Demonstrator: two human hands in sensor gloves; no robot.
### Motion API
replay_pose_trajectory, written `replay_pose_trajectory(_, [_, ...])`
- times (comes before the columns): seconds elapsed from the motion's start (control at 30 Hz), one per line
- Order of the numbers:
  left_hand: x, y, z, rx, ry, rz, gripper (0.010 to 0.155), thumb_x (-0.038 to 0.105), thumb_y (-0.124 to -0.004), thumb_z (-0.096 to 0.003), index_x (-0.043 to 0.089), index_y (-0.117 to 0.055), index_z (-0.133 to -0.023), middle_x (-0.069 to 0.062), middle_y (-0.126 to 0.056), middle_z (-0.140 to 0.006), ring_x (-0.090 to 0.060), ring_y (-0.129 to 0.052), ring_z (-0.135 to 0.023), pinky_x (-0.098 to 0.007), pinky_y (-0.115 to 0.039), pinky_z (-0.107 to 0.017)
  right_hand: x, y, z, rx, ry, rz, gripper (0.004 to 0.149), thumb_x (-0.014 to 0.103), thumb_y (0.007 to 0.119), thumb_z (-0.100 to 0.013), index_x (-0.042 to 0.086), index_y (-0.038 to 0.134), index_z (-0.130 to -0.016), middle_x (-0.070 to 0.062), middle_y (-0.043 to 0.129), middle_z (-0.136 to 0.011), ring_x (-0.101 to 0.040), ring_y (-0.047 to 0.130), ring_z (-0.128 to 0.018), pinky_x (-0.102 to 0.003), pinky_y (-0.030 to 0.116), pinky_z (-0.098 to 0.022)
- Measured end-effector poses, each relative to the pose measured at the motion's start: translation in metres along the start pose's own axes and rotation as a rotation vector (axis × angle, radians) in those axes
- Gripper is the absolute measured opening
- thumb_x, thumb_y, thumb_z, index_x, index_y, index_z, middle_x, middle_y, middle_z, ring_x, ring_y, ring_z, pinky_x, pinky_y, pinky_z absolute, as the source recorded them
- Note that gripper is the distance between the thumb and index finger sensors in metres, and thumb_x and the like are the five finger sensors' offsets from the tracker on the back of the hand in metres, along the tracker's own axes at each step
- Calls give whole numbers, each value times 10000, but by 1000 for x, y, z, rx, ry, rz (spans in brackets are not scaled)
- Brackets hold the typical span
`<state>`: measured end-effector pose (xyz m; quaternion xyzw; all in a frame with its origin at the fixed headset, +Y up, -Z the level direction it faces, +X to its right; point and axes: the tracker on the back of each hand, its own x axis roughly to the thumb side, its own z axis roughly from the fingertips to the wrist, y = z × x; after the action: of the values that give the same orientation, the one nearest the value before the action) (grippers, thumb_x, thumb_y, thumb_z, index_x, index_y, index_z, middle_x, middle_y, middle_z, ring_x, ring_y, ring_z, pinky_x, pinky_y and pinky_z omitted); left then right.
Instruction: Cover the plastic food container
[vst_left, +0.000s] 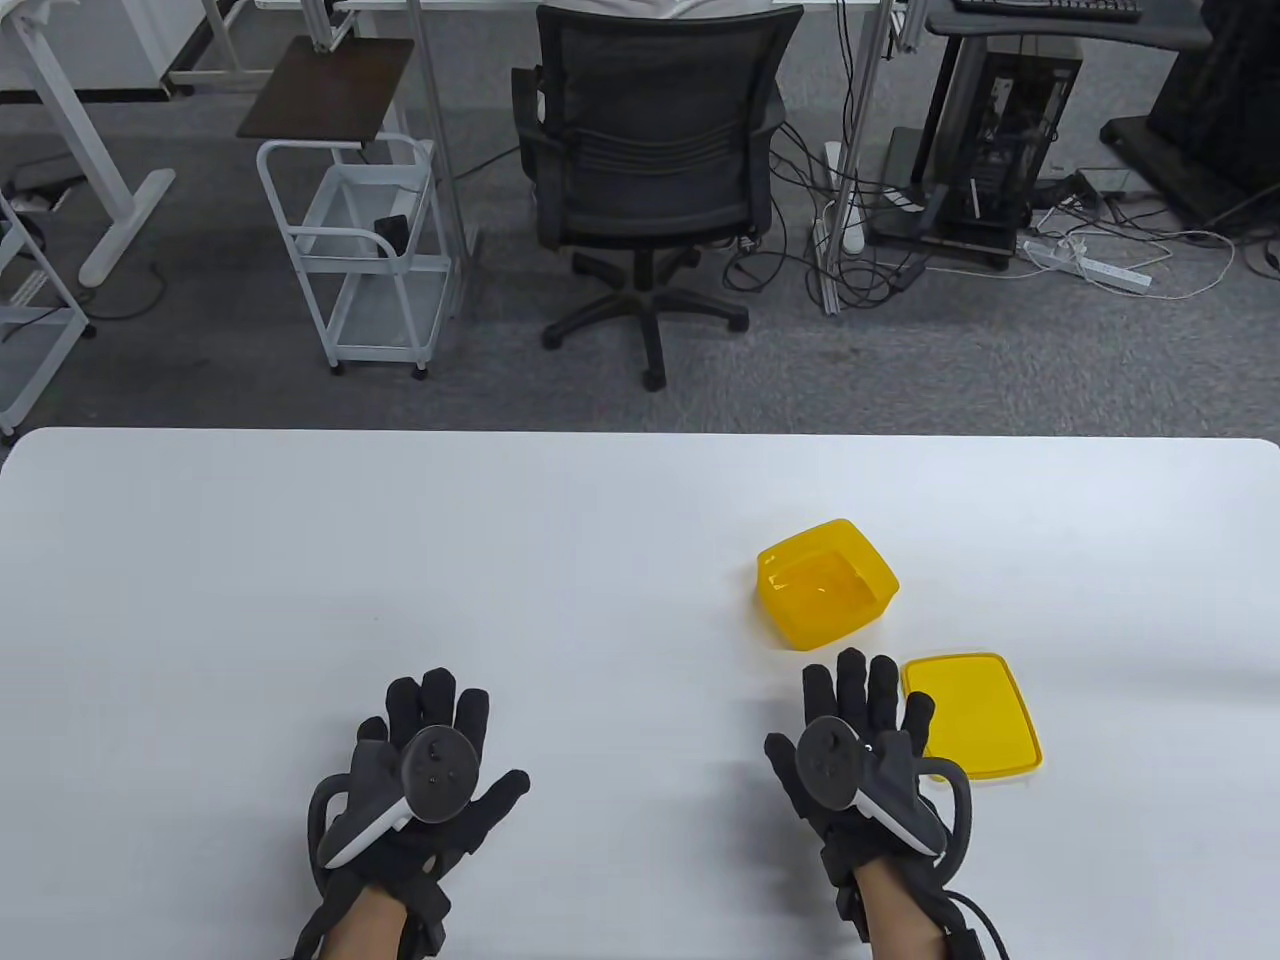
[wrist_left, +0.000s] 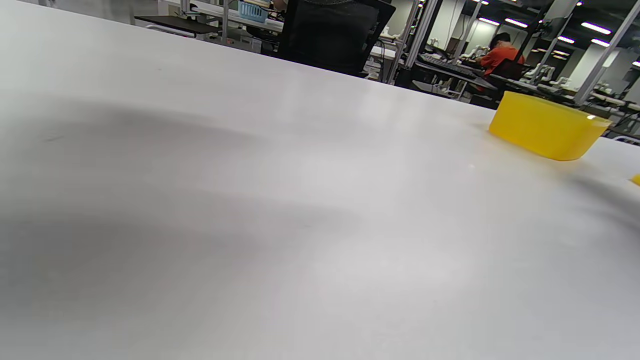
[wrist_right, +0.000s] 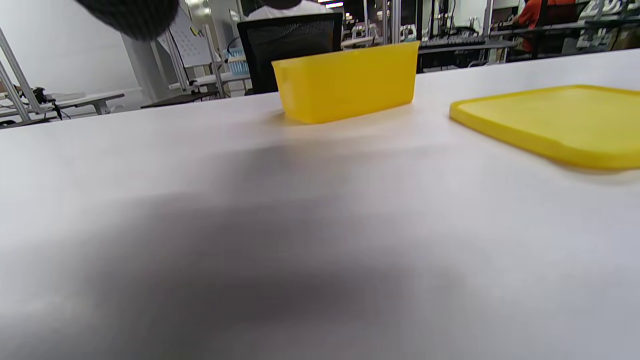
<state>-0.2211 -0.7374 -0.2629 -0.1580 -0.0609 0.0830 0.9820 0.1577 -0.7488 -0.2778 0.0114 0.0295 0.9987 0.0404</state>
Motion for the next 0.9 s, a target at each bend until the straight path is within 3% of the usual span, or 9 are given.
replay_pose_trajectory(0.1, [1,0,-1,4,0,-4,883,693,-459,-532,207,-92,-1172,-179,107,-1230,-478,120,-1088,-731,-72,-772,1,-2,-13,-9,14,35,766,601,573,-637,152,299,-1193,-220,245,-1232,-485,161,-1104,-727,249,-802])
replay_pose_trajectory(0.27, [0,0,-2,-6,-1,7,877,686,-460,-538,201,-102,-1175,-186,97,-1231,-482,107,-1091,-730,-85,-774,6,-17,-61,-13,89,82,760,586,641,-629,170,338,-1189,-190,327,-1244,-460,214,-1129,-707,292,-834])
replay_pose_trajectory(0.47, [-1,-1,-5,-19,1,18,875,683,-462,-539,199,-108,-1176,-186,97,-1231,-482,107,-1090,-729,-84,-775,22,-30,-115,43,143,161,716,550,750,-606,162,501,-1154,-168,584,-1187,-441,436,-1120,-684,403,-838])
replay_pose_trajectory(0.7, [-6,-3,-8,-41,21,35,870,677,-464,-542,197,-111,-1176,-188,92,-1231,-481,110,-1088,-728,-81,-774,40,-19,-151,106,204,247,665,470,864,-574,127,626,-1091,-155,749,-1069,-435,617,-1041,-657,496,-819])
replay_pose_trajectory(0.77, [-7,-3,-8,-42,22,42,870,676,-465,-542,196,-113,-1177,-188,92,-1232,-483,110,-1087,-728,-81,-773,43,-13,-155,89,238,265,702,454,868,-574,94,586,-1107,-165,749,-1058,-437,632,-1026,-647,506,-819])
replay_pose_trajectory(0.9, [-6,-4,-9,-65,29,34,867,676,-463,-546,196,-113,-1177,-191,94,-1231,-485,110,-1086,-728,-83,-774,44,-3,-160,76,238,272,615,383,876,-580,87,645,-1068,-155,812,-989,-419,707,-970,-628,546,-807])
